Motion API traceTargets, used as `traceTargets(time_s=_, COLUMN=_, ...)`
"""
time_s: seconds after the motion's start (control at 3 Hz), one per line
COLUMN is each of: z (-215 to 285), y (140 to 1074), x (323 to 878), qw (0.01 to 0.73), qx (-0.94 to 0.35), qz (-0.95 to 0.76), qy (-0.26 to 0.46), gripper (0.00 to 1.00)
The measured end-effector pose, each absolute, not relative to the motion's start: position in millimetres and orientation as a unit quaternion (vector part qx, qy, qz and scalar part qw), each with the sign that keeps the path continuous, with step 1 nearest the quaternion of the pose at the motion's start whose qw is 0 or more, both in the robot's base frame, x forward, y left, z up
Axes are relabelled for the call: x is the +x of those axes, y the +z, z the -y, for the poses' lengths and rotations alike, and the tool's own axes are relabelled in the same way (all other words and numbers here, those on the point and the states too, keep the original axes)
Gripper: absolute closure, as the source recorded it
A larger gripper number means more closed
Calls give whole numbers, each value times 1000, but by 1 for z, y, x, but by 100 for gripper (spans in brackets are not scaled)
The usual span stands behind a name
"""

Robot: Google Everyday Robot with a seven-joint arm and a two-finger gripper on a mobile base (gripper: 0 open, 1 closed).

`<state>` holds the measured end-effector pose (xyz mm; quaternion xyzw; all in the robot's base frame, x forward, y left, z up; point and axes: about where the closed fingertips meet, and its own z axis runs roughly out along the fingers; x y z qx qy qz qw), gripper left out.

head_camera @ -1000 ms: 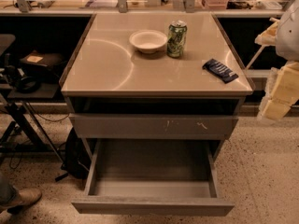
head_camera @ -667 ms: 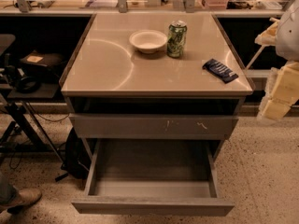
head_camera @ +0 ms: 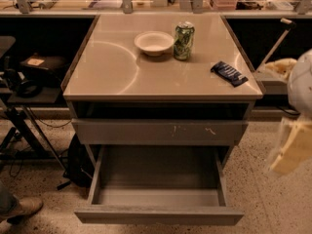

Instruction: Close middle drawer

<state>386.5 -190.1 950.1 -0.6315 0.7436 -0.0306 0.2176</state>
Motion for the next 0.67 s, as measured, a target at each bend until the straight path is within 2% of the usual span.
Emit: traceTargets(time_s=0.67, z=148, y=874, x=336, qw=300, qx=-617, qz=-727, qy=-14, gripper=0)
